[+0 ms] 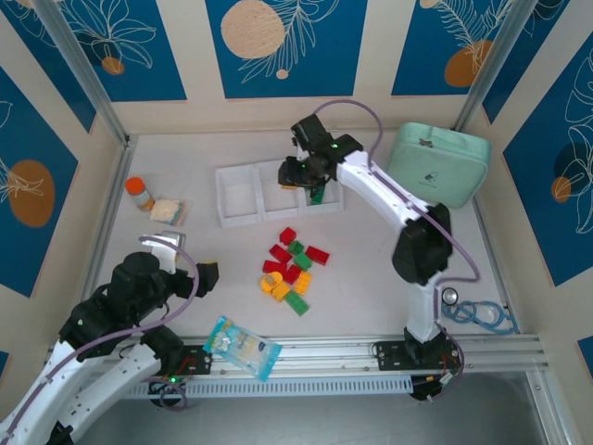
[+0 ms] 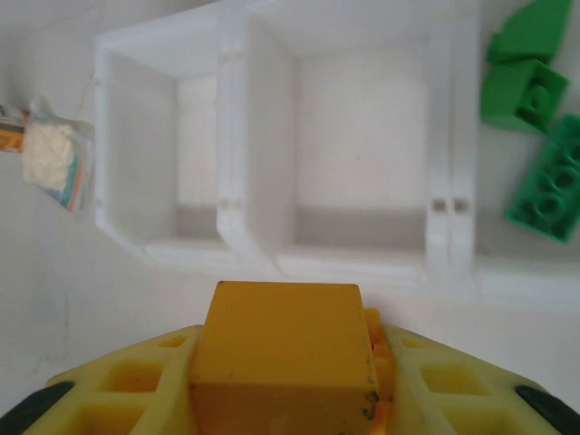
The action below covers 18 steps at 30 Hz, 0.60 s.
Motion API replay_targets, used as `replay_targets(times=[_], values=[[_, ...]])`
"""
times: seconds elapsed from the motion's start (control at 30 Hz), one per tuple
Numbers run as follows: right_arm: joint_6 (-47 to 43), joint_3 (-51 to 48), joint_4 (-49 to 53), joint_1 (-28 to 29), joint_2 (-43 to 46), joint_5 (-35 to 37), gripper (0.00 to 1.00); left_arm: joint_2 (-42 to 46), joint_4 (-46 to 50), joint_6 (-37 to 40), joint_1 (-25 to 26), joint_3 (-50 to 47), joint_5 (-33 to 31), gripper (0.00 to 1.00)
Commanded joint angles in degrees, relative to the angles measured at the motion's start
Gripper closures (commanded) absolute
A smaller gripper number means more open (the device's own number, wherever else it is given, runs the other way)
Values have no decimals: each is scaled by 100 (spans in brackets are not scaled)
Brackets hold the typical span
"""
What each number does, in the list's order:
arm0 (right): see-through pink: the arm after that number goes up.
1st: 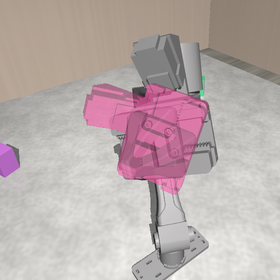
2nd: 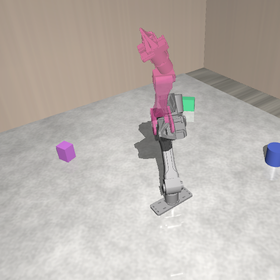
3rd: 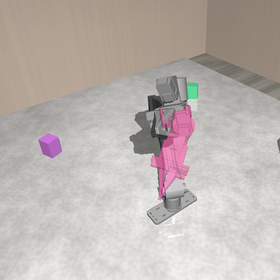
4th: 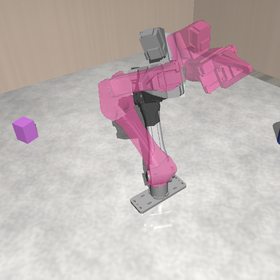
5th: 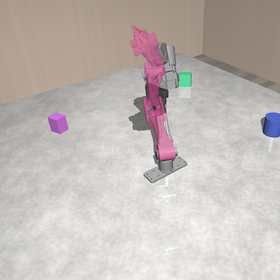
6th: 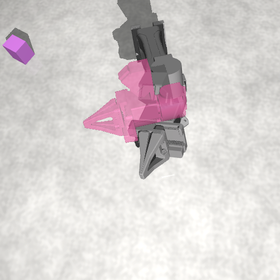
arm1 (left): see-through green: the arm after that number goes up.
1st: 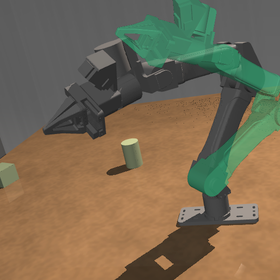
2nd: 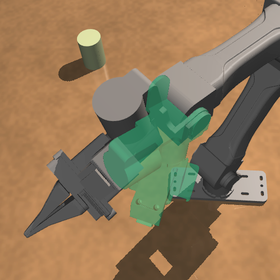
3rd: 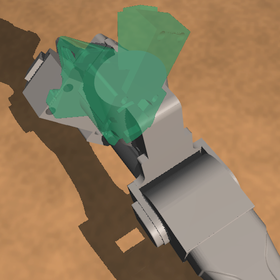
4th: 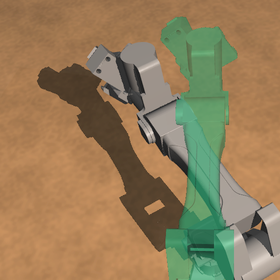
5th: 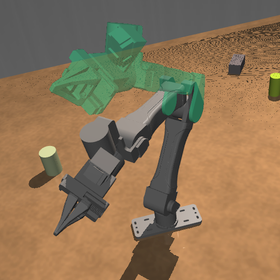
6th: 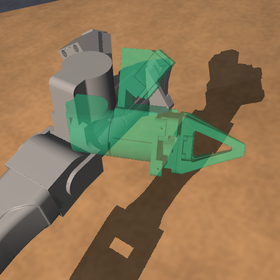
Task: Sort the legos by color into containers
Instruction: Place the lego in the container.
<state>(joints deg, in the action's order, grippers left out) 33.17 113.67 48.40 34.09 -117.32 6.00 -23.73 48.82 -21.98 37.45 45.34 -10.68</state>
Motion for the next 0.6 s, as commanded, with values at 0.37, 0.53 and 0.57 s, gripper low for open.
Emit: replay_targets(times=[0.37,0.53,0.57], values=[[-177,2414,640,-95,-2184,-422,57,188,-267,176,-53,-103,487,0],[-19,2415,643,-36,-2136,-394,30,203,-268,185,-48,-100,531,1],[-4,2427,668,-10,-2093,-360,24,199,-270,184,-45,-96,532,1]])
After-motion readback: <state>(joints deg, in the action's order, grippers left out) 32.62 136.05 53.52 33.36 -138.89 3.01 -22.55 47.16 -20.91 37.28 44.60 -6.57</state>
